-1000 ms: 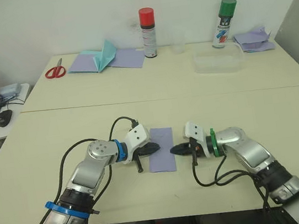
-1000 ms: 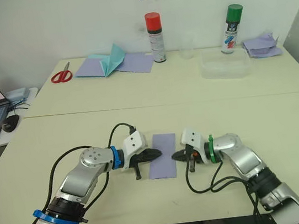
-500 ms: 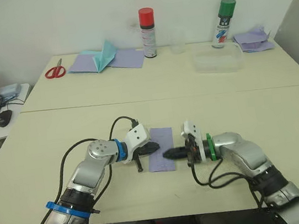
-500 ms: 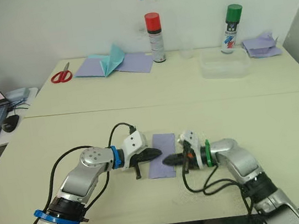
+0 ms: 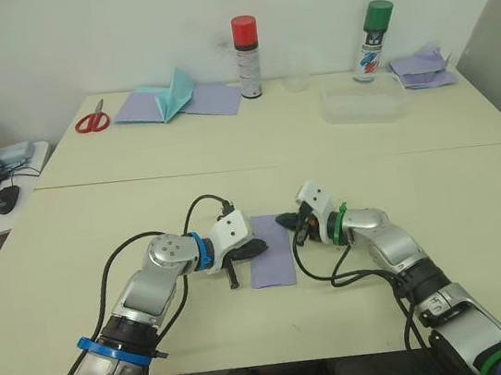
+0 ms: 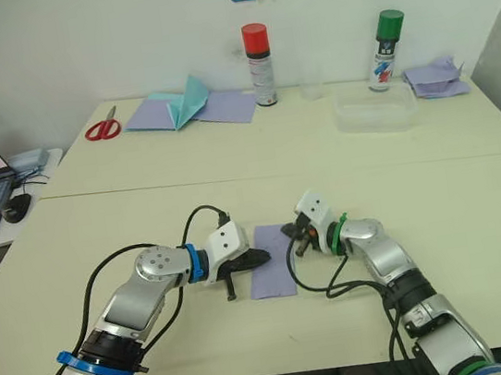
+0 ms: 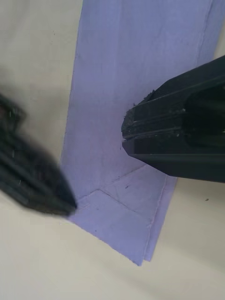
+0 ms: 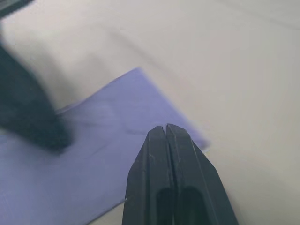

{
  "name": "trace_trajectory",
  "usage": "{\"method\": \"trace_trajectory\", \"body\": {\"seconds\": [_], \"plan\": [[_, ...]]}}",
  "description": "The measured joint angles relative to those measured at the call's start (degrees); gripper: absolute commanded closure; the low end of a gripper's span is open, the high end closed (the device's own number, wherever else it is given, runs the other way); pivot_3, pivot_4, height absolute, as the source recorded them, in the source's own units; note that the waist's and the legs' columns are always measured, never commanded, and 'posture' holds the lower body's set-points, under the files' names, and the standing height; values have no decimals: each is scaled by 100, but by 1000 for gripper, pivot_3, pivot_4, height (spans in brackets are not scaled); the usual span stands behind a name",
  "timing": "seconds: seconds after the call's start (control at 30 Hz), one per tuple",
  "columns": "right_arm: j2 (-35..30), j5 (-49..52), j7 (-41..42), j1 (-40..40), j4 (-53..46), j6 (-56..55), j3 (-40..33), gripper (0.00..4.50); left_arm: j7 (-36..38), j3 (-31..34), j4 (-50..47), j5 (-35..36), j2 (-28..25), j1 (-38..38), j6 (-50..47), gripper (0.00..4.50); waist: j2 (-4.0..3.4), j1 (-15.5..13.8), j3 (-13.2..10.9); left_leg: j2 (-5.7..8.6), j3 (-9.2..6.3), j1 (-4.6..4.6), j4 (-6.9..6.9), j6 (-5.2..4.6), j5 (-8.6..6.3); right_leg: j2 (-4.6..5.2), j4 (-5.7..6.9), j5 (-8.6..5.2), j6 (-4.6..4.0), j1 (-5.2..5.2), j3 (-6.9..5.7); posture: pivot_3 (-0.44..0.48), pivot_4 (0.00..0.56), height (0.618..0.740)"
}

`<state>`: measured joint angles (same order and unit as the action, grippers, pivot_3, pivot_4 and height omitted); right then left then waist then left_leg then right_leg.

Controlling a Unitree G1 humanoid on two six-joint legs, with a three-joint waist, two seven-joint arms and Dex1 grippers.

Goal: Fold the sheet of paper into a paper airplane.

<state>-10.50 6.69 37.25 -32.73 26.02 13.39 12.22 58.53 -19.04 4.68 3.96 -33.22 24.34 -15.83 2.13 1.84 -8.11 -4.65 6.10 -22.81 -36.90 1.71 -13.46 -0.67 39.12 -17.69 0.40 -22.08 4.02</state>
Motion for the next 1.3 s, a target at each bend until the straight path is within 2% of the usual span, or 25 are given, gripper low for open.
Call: {"method": "trace_trajectory", "body": {"seconds": [0.2, 0.4, 0.53, 0.77, 1.0, 1.3], "plan": [[20, -101, -250, -141, 455, -535, -196, 4454, 67, 0, -45, 0, -31, -6, 0, 4500, -2, 0, -1, 2, 3, -3, 6, 0, -1, 5, -1, 0, 0, -3, 4, 0, 150, 740], [-308, 282, 1286, 439, -688, -1010, 51, 4454, 107, 172, -37, 127, 28, -68, -53, 4500, -15, 1, -11, -1, 1, -10, 8, 0, -1, 3, -2, -1, 1, -8, 2, 0, 150, 740], [-560, 230, 1729, 520, -1331, -676, 436, 4454, 89, 248, -8, 182, 103, -118, -54, 4500, -12, 0, -9, 0, -4, -10, 6, 0, -1, 3, -1, 0, 1, -6, -2, 0, 150, 740], [-672, -218, 1609, 645, -1359, -151, 883, 4454, 176, 521, 12, 484, 0, -208, -206, 4500, -11, 21, -15, -4, 2, -13, 9, 1, -1, 2, -1, 0, 0, -17, 0, 0, 150, 740], [-699, -386, 1469, 557, -1369, -143, 955, 4454, 227, 1463, -300, 1116, -566, -584, -799, 4500, -10, 35, -15, -3, -1, -11, 9, 2, -1, 5, -1, -1, 0, -14, -3, 0, 150, 740], [-662, -384, 1395, 546, -1363, -89, 939, 4454, -20, 1481, -487, 1330, -174, -663, -972, 4500, -7, 2, -16, -3, 0, -12, 7, 1, -1, 18, -2, 0, 0, -15, -3, 0, 150, 740]]}}
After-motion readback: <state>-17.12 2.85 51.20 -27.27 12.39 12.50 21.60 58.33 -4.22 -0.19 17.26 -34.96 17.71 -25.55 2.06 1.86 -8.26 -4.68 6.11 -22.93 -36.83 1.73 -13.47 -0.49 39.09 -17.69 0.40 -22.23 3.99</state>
